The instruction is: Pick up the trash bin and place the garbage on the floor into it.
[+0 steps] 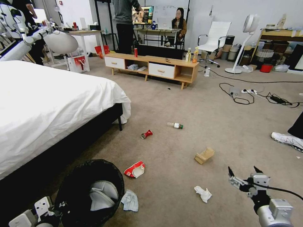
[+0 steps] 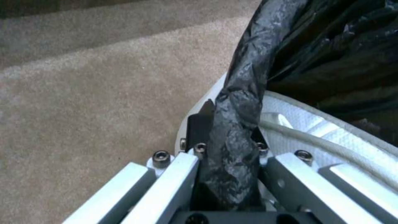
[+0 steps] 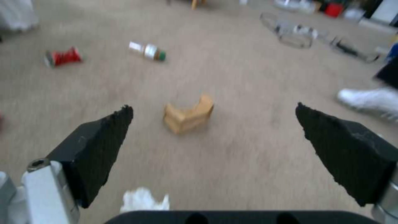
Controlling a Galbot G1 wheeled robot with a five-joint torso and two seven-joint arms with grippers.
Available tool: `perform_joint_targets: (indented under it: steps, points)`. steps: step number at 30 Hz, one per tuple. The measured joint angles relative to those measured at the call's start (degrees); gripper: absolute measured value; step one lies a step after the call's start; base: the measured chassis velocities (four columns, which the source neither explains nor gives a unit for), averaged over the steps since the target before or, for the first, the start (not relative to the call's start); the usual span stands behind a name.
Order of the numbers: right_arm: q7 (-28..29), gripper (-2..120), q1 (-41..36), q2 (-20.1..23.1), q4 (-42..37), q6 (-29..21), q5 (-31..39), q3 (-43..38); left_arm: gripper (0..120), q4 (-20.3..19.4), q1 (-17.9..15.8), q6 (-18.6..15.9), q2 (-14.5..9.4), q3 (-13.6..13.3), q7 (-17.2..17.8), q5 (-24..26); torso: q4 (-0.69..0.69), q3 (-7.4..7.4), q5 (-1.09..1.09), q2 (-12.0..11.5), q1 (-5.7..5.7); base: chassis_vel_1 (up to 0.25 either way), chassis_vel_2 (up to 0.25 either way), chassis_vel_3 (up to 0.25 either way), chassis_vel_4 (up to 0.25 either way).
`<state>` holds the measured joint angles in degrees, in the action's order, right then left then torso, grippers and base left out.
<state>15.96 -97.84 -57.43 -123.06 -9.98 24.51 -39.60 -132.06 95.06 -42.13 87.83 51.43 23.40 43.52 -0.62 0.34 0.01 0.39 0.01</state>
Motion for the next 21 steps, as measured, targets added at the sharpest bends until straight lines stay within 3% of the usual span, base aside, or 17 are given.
perform_joint_targets:
  steps: [1,3,12,15,19,21]
  points:
    - [0.0,100,0.0,0.0,0.0,0.0,0.0,0.0,2,0.0,0.0,0.0,0.0,0.0,0.0,0.0,0.0,0.0,0.0,0.0,0.0,0.0,0.0,0.0,0.0]
    - [-1.04,100,0.91,-0.55,-0.03,-6.19,-0.13,0.2,2,-0.01,0.12,0.0,0.29,-0.3,-0.23,-0.8,0.0,0.0,-0.02,0.0,0.0,0.0,0.0,0.0,0.0]
    - [-4.96,100,3.77,-0.42,2.75,-13.99,-0.06,2.44,2,-0.06,0.19,0.0,0.79,-0.76,-0.87,-2.5,0.0,0.0,-0.01,0.0,0.0,0.0,0.0,0.0,0.0]
    - [-7.74,100,5.38,-0.27,4.17,-21.19,0.65,3.68,2,0.14,0.24,0.0,1.03,-0.84,-1.09,-3.21,0.0,0.0,-0.01,0.0,-0.01,0.0,0.0,0.0,0.0]
    - [-8.15,100,6.81,-0.34,4.87,-25.97,1.35,4.9,2,0.17,0.44,0.0,1.21,-0.92,-1.3,-3.7,0.0,0.0,-0.02,0.0,0.0,0.0,0.0,0.0,0.0]
    - [-9.69,100,9.19,-0.79,6.55,-30.87,0.84,6.44,2,0.15,0.9,0.0,1.36,-1.01,-1.56,-4.42,0.01,0.0,-0.02,0.0,0.0,0.0,0.0,0.0,0.0]
